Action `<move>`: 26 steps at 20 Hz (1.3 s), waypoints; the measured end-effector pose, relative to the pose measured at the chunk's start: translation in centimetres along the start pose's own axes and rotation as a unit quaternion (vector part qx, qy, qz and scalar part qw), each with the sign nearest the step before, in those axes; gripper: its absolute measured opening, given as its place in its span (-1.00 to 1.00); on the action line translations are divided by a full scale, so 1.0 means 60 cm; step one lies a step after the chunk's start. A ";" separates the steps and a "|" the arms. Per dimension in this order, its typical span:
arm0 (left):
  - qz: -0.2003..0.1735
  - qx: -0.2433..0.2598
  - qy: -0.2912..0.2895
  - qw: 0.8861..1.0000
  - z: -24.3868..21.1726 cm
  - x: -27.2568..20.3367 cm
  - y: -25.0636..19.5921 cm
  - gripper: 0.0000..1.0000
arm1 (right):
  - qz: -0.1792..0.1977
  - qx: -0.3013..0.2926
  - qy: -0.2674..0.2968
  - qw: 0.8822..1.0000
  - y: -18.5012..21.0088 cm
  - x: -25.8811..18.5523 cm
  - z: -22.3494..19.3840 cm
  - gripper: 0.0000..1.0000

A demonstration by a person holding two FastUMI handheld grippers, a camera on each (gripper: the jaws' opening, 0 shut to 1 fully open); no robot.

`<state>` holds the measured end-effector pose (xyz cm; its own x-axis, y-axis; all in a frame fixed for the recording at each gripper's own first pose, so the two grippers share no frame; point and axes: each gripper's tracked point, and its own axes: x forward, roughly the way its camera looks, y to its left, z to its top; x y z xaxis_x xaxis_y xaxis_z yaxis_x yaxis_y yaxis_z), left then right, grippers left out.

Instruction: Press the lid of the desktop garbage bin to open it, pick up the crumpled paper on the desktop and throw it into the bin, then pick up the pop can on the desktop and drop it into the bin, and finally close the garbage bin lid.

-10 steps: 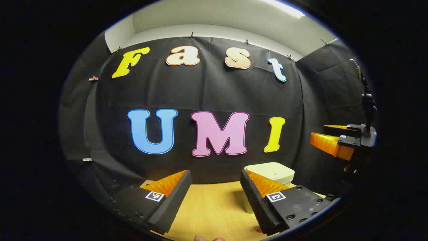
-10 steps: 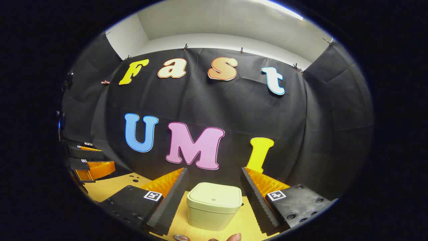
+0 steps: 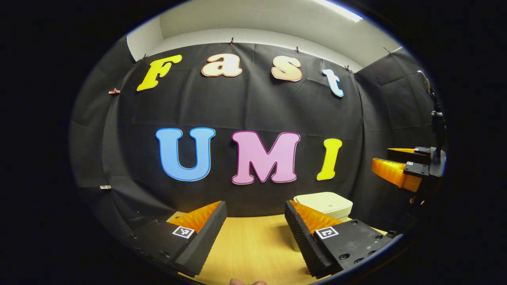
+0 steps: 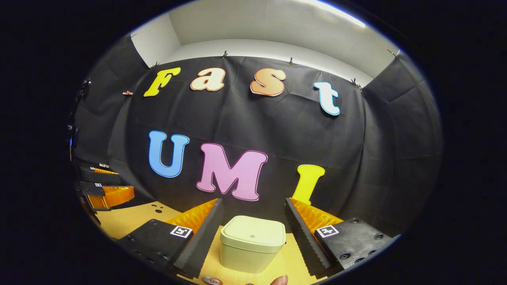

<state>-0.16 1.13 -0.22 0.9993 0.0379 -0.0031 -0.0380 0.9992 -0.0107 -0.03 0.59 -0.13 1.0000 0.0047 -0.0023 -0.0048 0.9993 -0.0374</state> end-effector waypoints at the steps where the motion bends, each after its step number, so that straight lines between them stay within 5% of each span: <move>1: 0.001 -0.001 -0.001 1.000 0.001 0.000 0.001 0.90 | 0.002 0.001 0.002 1.000 0.002 0.000 -0.001 0.94; 12: 0.010 -0.003 0.003 1.000 -0.005 -0.006 0.009 0.90 | 0.022 0.000 0.013 1.000 0.020 0.004 -0.011 0.84; 13: 0.011 -0.004 0.003 1.000 -0.004 -0.006 0.011 0.90 | 0.026 0.001 0.015 1.000 0.023 0.006 -0.012 0.73; 18: 0.016 -0.005 0.002 1.000 -0.007 -0.002 0.017 0.90 | 0.071 0.036 0.051 0.996 0.051 0.015 -0.039 -0.87; 26: 0.031 -0.009 0.007 0.999 -0.015 0.011 0.036 0.90 | 0.053 0.023 0.058 0.997 0.019 0.076 -0.070 -0.89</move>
<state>0.43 3.31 -1.15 0.9948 0.1000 -0.0191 -0.1005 0.9945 -0.0283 4.49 1.59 -4.36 0.9870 0.1078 -0.1191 -0.1067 0.9942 0.0149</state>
